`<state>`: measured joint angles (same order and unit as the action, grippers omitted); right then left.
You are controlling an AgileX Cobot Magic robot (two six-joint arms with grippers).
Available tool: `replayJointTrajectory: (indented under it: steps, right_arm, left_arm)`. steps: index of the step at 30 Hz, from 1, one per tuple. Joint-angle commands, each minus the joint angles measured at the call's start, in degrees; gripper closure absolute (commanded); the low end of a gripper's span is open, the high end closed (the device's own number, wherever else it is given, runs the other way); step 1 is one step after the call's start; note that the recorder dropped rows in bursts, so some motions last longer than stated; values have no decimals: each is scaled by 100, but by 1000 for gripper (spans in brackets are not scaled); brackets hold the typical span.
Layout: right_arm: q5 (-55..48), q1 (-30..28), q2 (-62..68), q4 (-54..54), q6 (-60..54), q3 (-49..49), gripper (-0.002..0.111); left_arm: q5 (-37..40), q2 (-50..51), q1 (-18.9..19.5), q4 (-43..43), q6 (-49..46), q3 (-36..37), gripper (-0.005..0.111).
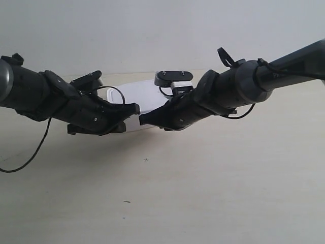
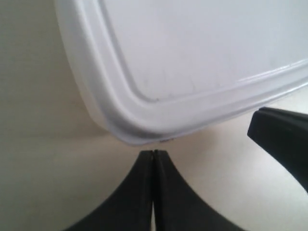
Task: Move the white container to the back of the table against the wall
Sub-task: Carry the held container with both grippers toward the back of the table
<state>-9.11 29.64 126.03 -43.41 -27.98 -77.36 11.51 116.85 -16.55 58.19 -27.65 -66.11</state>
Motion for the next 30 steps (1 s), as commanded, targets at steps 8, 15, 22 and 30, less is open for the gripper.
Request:
replayJointTrajectory:
  steps: [8,15,22,30]
  right_arm:
    - [30,-148,-261,2710,2355,-12,108]
    - [153,-360,-261,2710,2353,-12,108]
    - [321,-360,-166,2710,2113,-150,108]
    - [140,-360,93,2710,2044,-684,108]
  left_arm:
    - [-93,508,51,70,-105,-769,107]
    - [-93,678,249,35,-105,-1008,107]
    - [-81,779,340,50,-214,-1255,107]
    - [11,1022,340,50,-229,-1404,107]
